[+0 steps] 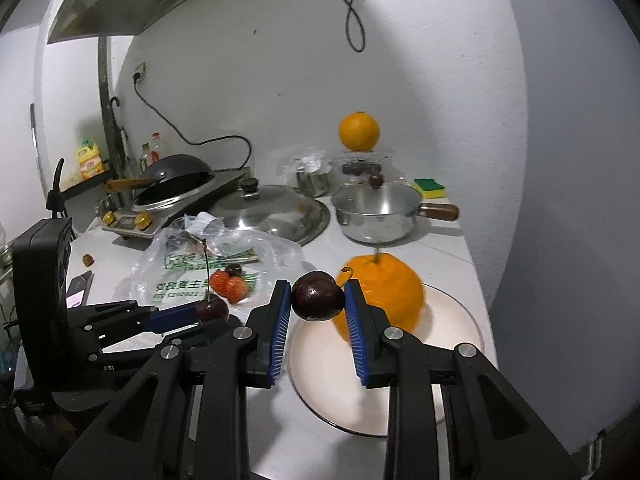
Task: Organize fruits
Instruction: 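Carry the cherry with the left gripper over the white plate, then lower the cherry beside the orange and open the left gripper, then move both grippers back from the plate to the cherries in the bag, then close the left gripper on a dark cherry while the right gripper grasps another cherry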
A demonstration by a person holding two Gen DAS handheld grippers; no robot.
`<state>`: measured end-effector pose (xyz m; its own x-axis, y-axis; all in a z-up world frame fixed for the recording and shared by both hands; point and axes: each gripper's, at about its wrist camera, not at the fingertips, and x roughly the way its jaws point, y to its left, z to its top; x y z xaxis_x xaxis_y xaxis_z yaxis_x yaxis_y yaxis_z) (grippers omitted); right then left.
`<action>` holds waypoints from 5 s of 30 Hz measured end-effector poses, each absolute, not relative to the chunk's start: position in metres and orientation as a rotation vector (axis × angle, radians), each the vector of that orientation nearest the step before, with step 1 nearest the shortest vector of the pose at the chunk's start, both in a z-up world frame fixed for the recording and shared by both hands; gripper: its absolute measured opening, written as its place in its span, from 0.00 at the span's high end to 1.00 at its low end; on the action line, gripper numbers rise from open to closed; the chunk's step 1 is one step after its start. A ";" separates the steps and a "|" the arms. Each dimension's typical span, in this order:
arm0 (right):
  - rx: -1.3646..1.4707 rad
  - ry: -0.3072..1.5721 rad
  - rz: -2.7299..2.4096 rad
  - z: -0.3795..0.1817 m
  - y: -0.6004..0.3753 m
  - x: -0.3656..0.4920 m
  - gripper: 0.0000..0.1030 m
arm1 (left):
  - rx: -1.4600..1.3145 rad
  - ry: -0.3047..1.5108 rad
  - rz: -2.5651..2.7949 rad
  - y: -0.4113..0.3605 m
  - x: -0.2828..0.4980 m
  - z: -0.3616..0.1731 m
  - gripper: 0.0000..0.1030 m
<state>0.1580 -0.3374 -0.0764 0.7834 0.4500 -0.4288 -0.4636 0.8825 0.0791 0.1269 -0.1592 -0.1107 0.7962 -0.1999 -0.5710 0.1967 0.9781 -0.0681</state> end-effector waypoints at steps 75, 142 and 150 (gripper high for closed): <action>-0.114 0.570 0.350 -0.112 -0.338 0.179 0.56 | -0.036 0.616 -0.255 -0.155 0.139 -0.115 0.46; -0.246 0.736 0.645 -0.163 -0.169 0.212 0.58 | -0.182 0.664 -0.038 -0.014 0.147 -0.154 0.32; -0.259 0.784 0.644 -0.169 -0.163 0.219 0.63 | -0.183 0.671 -0.045 -0.013 0.150 -0.154 0.32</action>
